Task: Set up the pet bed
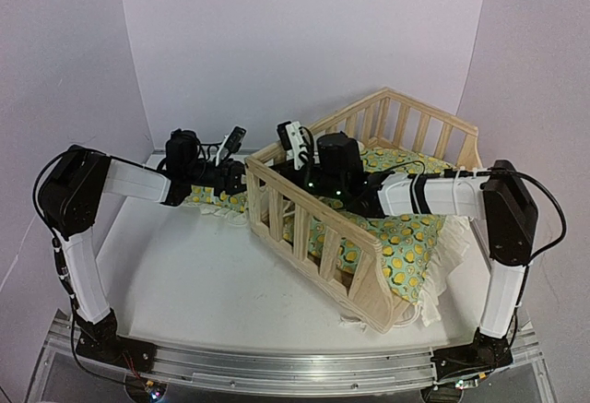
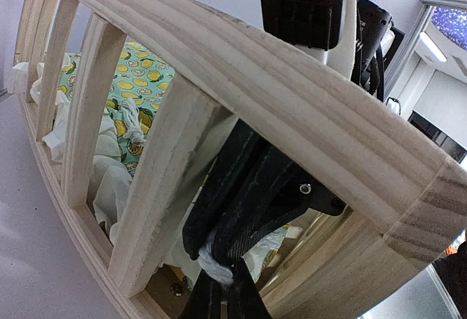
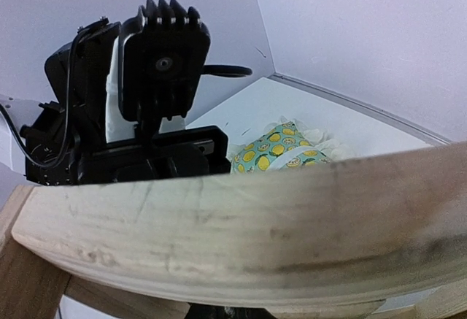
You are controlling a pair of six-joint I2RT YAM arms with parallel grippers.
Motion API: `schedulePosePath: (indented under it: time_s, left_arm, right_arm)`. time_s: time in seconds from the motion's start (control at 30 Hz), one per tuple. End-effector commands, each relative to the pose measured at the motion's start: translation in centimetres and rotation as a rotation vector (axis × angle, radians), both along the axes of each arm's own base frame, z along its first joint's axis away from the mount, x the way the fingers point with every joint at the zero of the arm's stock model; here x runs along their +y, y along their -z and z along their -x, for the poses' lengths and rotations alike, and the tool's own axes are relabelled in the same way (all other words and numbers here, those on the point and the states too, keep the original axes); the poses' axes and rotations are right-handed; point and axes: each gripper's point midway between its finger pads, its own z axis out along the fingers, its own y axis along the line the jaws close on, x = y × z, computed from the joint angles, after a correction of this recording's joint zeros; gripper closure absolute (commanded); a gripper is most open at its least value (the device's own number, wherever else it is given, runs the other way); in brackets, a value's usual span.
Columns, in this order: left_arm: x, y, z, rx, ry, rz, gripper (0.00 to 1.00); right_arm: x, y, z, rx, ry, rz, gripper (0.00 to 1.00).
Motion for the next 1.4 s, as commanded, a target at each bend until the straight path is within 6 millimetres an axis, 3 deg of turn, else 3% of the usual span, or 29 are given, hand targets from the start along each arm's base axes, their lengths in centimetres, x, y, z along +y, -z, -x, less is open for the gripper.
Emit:
schedulePosePath:
  time_s: [0.0,0.1,0.2,0.27,0.33,0.43,0.53,0.73,1.1,1.37]
  left_arm:
    - [-0.2,-2.5,-0.2,-0.091,-0.030,0.045,1.00]
    - [1.0,-1.3,-2.2,-0.041,-0.141,0.027,1.00]
    - [3.1,0.4,-4.4,0.011,-0.267,0.003,1.00]
    - [4.5,1.3,-6.0,0.048,-0.365,-0.009,1.00]
    - [5.3,1.9,-7.2,0.110,-0.428,-0.016,1.00]
    - [5.6,2.9,-8.6,0.216,-0.505,-0.023,1.00]
    - [6.8,6.0,-11.1,0.336,-0.664,-0.103,1.00]
    - [6.8,10.4,-12.5,0.487,-0.696,-0.184,1.00]
    - [7.0,10.5,-11.2,0.482,-0.675,-0.199,1.00]
    - [7.0,10.9,-11.5,0.488,-0.675,-0.208,1.00]
  right_arm:
    - [0.3,-3.4,0.3,0.007,0.018,-0.018,0.83]
    - [-2.5,-4.4,0.9,0.057,0.061,0.060,0.49]
    - [-5.7,-5.3,2.9,0.097,-0.048,0.108,0.27]
    - [-8.3,-4.1,2.3,0.096,-0.059,0.186,0.22]
    - [-10.9,-3.6,0.2,0.098,-0.025,0.231,0.21]
    - [-12.2,-4.5,-1.5,-0.019,-0.093,0.267,0.23]
    - [-12.0,-3.2,-2.5,-0.176,-0.153,0.378,0.23]
    - [-10.8,-0.3,-4.8,-0.357,-0.254,0.540,0.32]
    - [-11.2,2.9,-7.6,-0.426,-0.278,0.659,0.46]
    - [-11.6,3.5,-4.9,-0.390,-0.363,0.629,0.37]
